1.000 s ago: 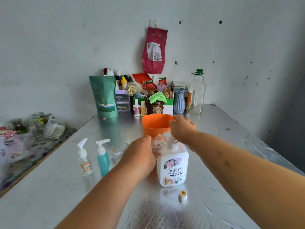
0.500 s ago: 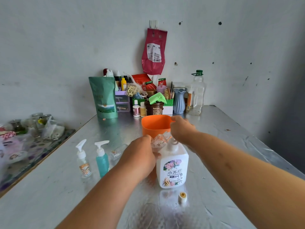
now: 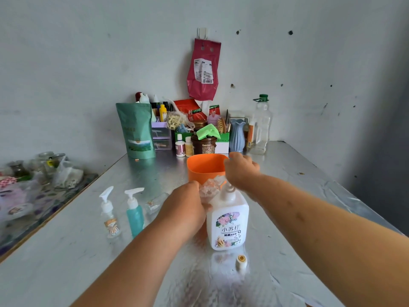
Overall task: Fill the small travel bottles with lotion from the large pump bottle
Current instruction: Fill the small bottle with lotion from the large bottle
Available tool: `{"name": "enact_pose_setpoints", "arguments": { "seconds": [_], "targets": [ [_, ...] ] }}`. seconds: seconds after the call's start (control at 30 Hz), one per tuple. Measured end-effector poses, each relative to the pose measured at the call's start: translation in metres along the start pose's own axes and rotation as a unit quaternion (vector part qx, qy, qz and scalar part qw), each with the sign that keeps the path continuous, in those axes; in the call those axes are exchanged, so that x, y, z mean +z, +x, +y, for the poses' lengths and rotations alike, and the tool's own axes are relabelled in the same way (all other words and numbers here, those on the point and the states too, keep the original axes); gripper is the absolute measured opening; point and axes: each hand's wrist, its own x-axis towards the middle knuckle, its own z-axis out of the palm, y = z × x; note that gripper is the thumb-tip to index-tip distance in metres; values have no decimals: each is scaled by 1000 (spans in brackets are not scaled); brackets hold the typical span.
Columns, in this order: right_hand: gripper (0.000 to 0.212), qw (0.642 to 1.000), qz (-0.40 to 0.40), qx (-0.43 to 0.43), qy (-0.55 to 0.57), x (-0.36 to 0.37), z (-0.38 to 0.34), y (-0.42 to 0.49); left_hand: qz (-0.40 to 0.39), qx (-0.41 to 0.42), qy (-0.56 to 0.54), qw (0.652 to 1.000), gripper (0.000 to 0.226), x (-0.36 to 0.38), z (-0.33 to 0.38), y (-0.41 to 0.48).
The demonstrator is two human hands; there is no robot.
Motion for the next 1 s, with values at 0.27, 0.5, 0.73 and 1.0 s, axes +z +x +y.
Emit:
{"name": "enact_pose_setpoints", "arguments": {
  "seconds": [0.27, 0.5, 0.73, 1.0],
  "targets": [
    [44, 1000, -23, 13, 6, 2, 0, 5, 0, 4, 7, 1000, 25, -4, 2, 2],
    [51, 999, -24, 24, 40, 13, 9, 15, 5, 11, 6, 1000, 26, 1, -3, 5],
    [52, 996, -25, 51, 62, 19, 8, 13, -10, 3, 9, 1000, 27, 4, -4, 2],
    [40, 999, -30, 26, 28, 2, 1, 11, -5, 2, 8, 1000, 32, -7, 3, 0]
  ]
}}
